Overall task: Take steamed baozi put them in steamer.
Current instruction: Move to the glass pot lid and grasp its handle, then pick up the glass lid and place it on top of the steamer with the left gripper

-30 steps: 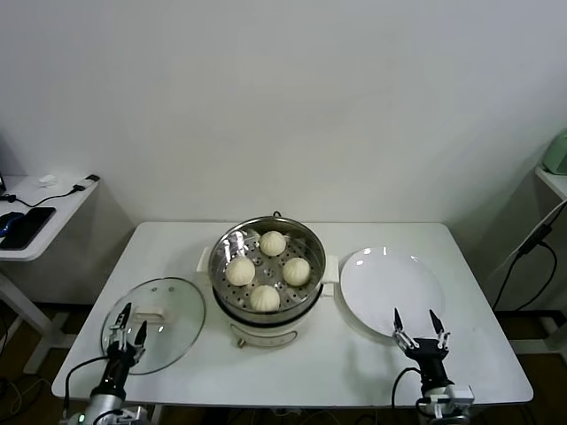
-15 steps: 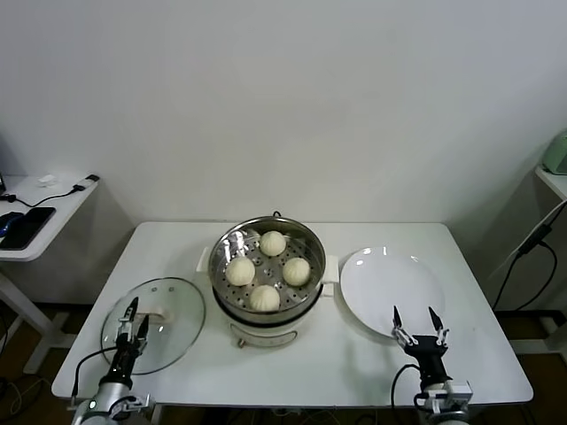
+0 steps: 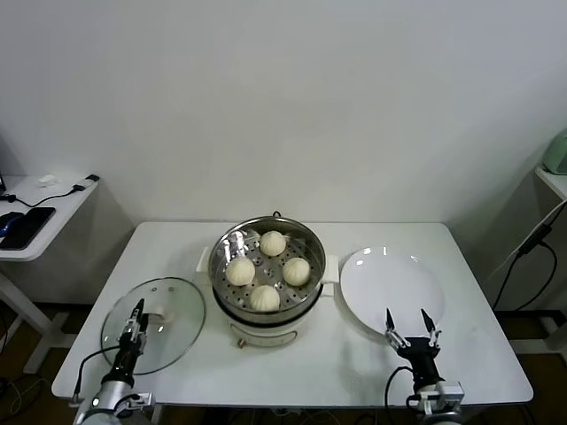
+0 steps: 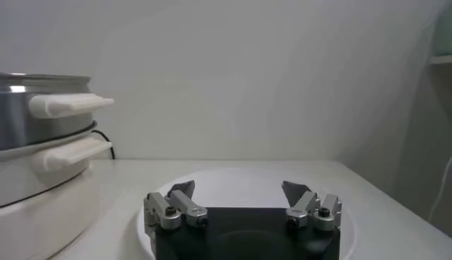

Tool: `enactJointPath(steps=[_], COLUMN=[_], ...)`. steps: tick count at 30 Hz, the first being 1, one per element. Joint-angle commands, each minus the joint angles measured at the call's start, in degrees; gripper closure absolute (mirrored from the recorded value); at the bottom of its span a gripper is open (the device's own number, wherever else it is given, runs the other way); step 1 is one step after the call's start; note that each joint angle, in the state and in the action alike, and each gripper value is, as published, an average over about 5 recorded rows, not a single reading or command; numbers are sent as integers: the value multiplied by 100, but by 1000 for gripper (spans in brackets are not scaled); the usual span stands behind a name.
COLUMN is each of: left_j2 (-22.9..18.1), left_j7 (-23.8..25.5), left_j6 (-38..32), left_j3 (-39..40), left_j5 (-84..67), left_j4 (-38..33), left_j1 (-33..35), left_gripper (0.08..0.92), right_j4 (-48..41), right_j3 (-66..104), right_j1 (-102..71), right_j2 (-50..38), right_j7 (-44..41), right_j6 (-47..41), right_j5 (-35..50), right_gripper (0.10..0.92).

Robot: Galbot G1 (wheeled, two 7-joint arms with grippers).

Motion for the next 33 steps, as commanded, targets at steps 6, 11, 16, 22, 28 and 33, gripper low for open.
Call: enactJointPath(steps=[6,11,16,22,28,33], left_j2=[-84,-60,36,410,940,1121], left_j7=[-153,-186,-6,909,2108,2494], left_j6=[-13,-29,9,467,1284,1624], left_j3=[-4,-20,-82,-183,-342,-364], left_j5=[88,0,-293,-1469,-2603,-2795], left_j4=[173,166,-332,-1761,-3049,-3687], left_j1=[-156,-139,63,621,921,848], left_gripper=[667,814,877,877,877,877], right_j4=[1,2,-8,80,177,207], right_j3=[-65,-74,-72,-65,-62,-60], right_j1=[42,36,7,-45,-72,-94], right_j2=[15,27,30,21,-19,-16], right_j7=[0,-7,-24,-26,-6,4], right_j6=[-12,-7,5,-43,-163,-172], right_j5=[-101,-129,-144,-165,-193,-219], right_gripper=[203,203,203,203,203,202])
